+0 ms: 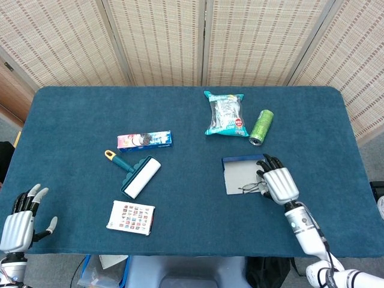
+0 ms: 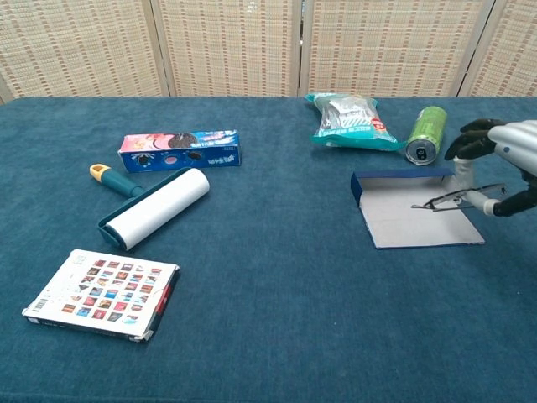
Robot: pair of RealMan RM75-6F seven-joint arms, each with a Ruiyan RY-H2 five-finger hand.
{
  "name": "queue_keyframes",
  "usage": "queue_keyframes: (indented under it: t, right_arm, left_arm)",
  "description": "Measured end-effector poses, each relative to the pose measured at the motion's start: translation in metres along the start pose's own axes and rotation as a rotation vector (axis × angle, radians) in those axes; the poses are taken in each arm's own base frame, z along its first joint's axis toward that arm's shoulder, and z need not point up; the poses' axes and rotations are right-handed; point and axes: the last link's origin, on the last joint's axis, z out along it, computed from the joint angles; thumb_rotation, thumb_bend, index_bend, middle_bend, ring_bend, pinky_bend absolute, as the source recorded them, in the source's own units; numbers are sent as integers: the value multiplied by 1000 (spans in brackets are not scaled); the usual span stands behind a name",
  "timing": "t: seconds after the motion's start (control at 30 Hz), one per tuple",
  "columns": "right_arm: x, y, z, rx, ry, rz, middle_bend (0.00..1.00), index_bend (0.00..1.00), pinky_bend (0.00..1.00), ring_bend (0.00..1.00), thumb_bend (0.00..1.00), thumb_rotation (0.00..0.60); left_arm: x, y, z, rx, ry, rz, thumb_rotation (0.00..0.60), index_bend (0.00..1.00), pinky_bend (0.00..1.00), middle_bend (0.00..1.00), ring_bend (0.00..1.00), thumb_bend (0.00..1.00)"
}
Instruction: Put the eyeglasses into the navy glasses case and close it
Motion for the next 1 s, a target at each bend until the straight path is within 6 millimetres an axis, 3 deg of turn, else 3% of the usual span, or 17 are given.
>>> queue_keyframes:
  t: [0.2, 0.53, 0.63, 0.87, 1.0]
  right_arm:
    - [-8, -8, 25, 5, -26, -40, 245, 631, 142, 62, 505, 600]
    - [-20, -18, 46, -26, -31, -45, 243, 629, 142, 62, 504, 600]
    - [-20, -18, 50, -41, -16, -52, 221, 517, 130, 52, 492, 600]
    - [-22, -17, 59, -70, -22, -63, 130, 90, 92, 2, 425, 600]
    - [-22, -20, 64, -73, -24, -55, 81, 0, 65, 0, 378, 600]
  left_arm:
    - [0, -2, 0, 8, -2, 1, 600, 126, 0, 53, 63, 331]
    - [-3, -4, 1, 9, -11, -3, 600, 126, 0, 53, 63, 331]
    - [-4, -4, 2, 8, -15, -3, 600, 126, 0, 53, 63, 331]
    - [-6, -4, 4, 6, -19, -7, 600, 126, 0, 53, 63, 331]
    - [-5, -4, 4, 6, -18, -9, 600, 126, 0, 53, 63, 331]
